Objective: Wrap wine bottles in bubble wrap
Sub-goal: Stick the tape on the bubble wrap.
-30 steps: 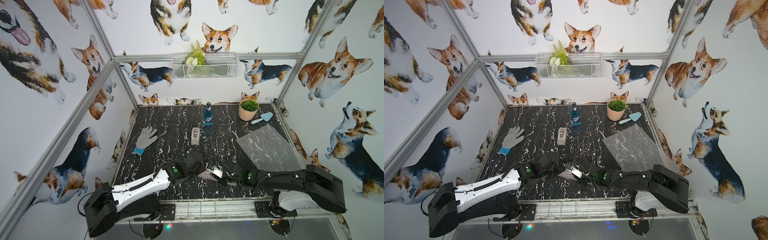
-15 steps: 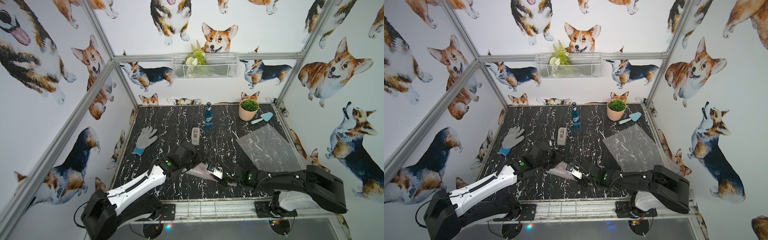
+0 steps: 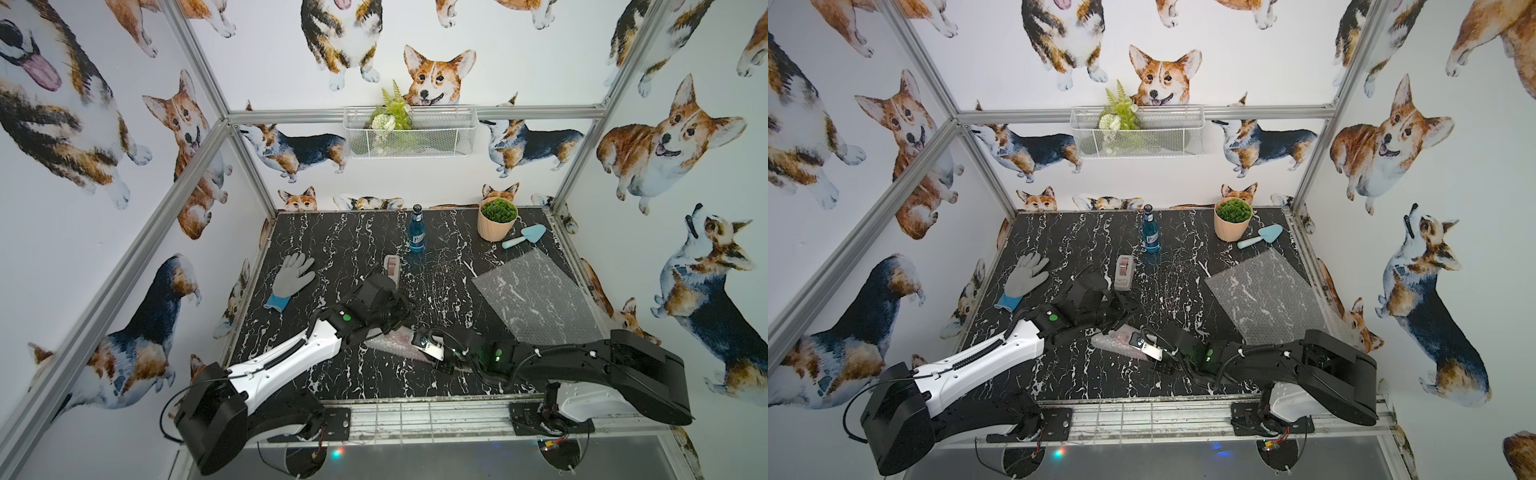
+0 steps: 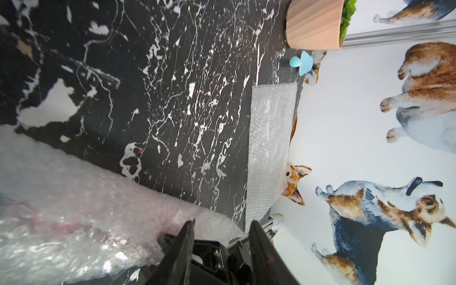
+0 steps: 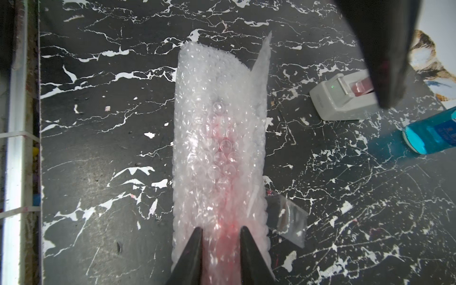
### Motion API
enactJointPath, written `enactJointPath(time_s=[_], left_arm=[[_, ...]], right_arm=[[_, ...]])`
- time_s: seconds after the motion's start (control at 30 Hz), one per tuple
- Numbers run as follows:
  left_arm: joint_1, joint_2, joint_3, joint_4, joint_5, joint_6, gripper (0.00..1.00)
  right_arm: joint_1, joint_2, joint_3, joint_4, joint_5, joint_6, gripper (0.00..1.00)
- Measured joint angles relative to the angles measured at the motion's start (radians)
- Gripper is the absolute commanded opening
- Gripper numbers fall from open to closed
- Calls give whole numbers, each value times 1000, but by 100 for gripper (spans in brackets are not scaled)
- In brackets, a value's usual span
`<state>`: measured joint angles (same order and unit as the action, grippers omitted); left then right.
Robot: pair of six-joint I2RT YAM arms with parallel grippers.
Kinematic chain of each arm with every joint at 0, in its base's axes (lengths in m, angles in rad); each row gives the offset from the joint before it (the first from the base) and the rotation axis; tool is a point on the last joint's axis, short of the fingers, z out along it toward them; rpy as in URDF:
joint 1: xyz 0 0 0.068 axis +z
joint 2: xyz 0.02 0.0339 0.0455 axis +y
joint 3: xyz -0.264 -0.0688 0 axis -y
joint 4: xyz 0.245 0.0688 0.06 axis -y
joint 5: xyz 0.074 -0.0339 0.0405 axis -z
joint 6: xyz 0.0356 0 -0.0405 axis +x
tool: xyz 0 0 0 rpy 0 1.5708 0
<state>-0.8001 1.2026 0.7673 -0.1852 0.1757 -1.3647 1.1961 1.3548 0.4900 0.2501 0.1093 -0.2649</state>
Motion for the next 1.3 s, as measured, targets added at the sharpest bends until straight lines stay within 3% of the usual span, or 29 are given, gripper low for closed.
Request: enactJointPath(time_s=[0.2, 0.37, 0.53, 0.67, 1.07, 1.3], left_arm=[[-46, 57, -24, 49, 19, -66, 35], [-66, 80, -29, 105, 17, -99, 26], [-70, 21, -51, 83, 2, -105, 15], [-76, -27, -72, 75, -13, -105, 0], [-84, 64, -106, 120, 2, -106, 0], [-63, 31, -137, 100, -3, -101, 0]], right_arm=[[23, -2, -3, 3, 36, -11, 26], [30, -5, -5, 3, 47, -18, 26], [33, -4, -6, 5, 48, -20, 26], [33, -7, -7, 5, 48, -18, 26], [40, -6, -8, 6, 50, -18, 25], [41, -9, -14, 13, 50, -17, 25]])
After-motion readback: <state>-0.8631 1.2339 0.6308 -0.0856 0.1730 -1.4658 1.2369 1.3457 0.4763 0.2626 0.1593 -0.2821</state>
